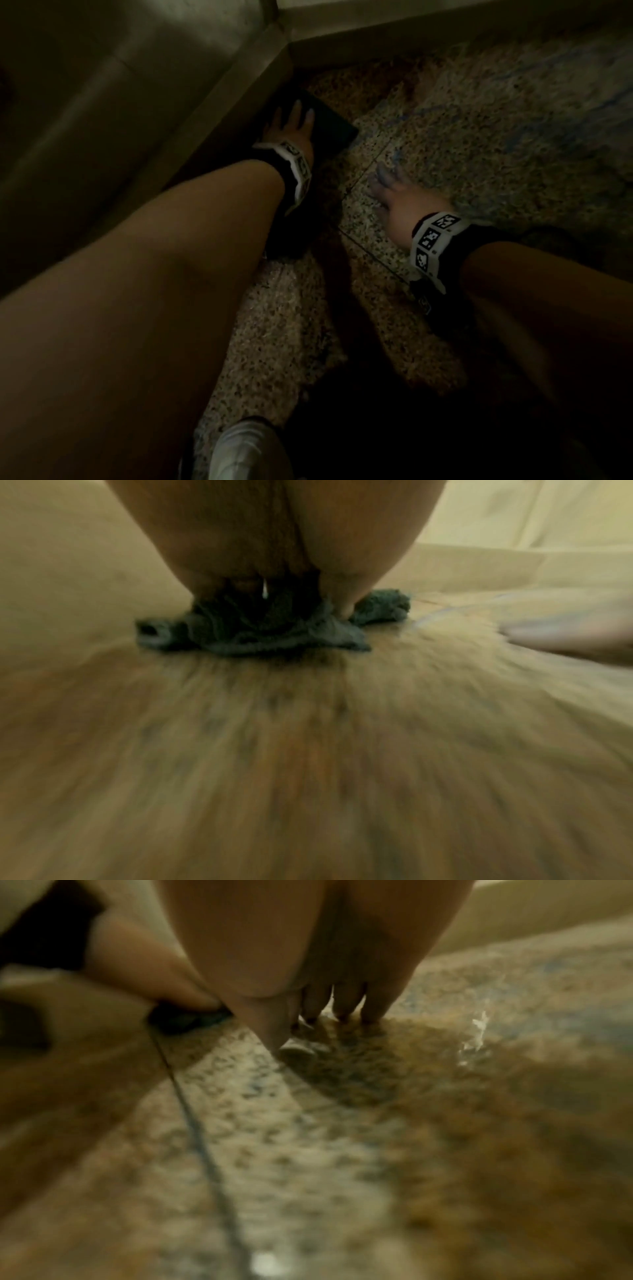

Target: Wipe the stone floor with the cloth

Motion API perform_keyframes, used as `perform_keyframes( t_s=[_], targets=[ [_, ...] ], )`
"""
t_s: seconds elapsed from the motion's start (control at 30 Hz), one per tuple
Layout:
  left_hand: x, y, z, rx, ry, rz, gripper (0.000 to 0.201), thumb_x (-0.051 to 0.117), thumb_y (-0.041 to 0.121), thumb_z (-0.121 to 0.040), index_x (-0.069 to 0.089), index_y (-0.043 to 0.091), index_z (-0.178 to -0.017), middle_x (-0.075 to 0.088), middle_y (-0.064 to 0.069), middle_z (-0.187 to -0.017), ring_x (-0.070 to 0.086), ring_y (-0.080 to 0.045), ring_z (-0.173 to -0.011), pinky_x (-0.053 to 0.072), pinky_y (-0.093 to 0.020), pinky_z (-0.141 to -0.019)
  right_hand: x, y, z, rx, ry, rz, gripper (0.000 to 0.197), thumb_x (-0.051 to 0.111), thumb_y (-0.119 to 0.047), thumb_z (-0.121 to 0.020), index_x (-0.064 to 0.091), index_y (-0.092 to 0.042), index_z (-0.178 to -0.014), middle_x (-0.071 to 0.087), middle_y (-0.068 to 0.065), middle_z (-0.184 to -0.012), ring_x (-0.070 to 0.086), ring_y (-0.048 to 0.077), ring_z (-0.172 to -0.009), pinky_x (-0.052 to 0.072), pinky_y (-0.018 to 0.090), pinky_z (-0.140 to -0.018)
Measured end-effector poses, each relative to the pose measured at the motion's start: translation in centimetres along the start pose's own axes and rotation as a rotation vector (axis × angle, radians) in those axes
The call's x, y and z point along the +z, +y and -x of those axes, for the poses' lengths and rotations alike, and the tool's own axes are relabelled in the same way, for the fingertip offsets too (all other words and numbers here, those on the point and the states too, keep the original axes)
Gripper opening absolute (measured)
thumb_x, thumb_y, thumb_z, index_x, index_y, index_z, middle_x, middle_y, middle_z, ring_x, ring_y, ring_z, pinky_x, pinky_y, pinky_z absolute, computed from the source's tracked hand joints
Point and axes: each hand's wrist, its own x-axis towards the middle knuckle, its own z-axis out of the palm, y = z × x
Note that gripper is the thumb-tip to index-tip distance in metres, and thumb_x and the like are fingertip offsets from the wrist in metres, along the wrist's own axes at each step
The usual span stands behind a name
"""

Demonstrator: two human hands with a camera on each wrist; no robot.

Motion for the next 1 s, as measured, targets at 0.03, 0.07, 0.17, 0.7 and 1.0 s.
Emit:
perform_keyframes(
  t_s=[0.03, 0.07, 0.17, 0.7, 1.0],
  targets=[
    [-0.1, 0.0, -0.4, -0.003, -0.009, 0.004, 0.07, 0.037, 0.027, -0.102, -0.012, 0.022, -0.151, -0.017, -0.003, -0.158, -0.008, -0.033, -0.145, 0.006, -0.05, -0.117, 0.0, 0.2, 0.1, -0.004, -0.005, 0.009, 0.056, 0.025, -0.025, -0.105, -0.003, -0.019, -0.153, -0.014, 0.001, -0.159, -0.01, 0.023, -0.147, 0.009, 0.031, -0.116],
    [0.2, 0.1, -0.5, -0.007, -0.007, 0.019, 0.069, 0.036, 0.028, -0.102, -0.012, 0.023, -0.151, -0.018, -0.002, -0.158, -0.008, -0.033, -0.145, 0.006, -0.05, -0.118, 0.1, 0.3, 0.1, -0.006, -0.008, 0.012, 0.056, 0.025, -0.025, -0.105, -0.004, -0.019, -0.153, -0.015, 0.001, -0.159, -0.01, 0.023, -0.147, 0.009, 0.031, -0.116],
    [1.9, 0.0, 0.9, 0.012, 0.076, 0.023, 0.057, 0.021, 0.03, -0.104, -0.01, 0.024, -0.151, -0.017, -0.001, -0.158, -0.009, -0.03, -0.146, 0.002, -0.044, -0.119, 0.1, 0.3, 0.0, -0.01, -0.005, 0.0, 0.055, 0.025, -0.024, -0.105, -0.003, -0.02, -0.153, -0.015, -0.001, -0.159, -0.01, 0.022, -0.147, 0.009, 0.031, -0.116],
    [7.0, 1.2, 6.3, 0.103, 0.079, -0.017, 0.061, 0.027, 0.03, -0.103, -0.009, 0.028, -0.151, -0.017, 0.001, -0.158, -0.012, -0.028, -0.145, -0.002, -0.038, -0.117, 1.7, 1.7, 0.2, 0.107, 0.11, 0.019, 0.068, 0.033, -0.05, -0.099, 0.0, -0.025, -0.153, -0.014, 0.0, -0.159, -0.006, 0.027, -0.147, 0.013, 0.047, -0.117],
    [4.6, 5.2, 3.9, -0.003, 0.094, 0.064, 0.062, 0.029, 0.024, -0.102, -0.009, 0.025, -0.151, -0.016, -0.001, -0.158, -0.01, -0.031, -0.145, -0.002, -0.044, -0.119, 1.2, 2.3, -0.1, 0.09, 0.041, -0.047, 0.07, 0.035, -0.049, -0.099, -0.003, -0.026, -0.153, -0.022, -0.005, -0.157, -0.013, 0.027, -0.146, 0.01, 0.048, -0.118]
  ],
)
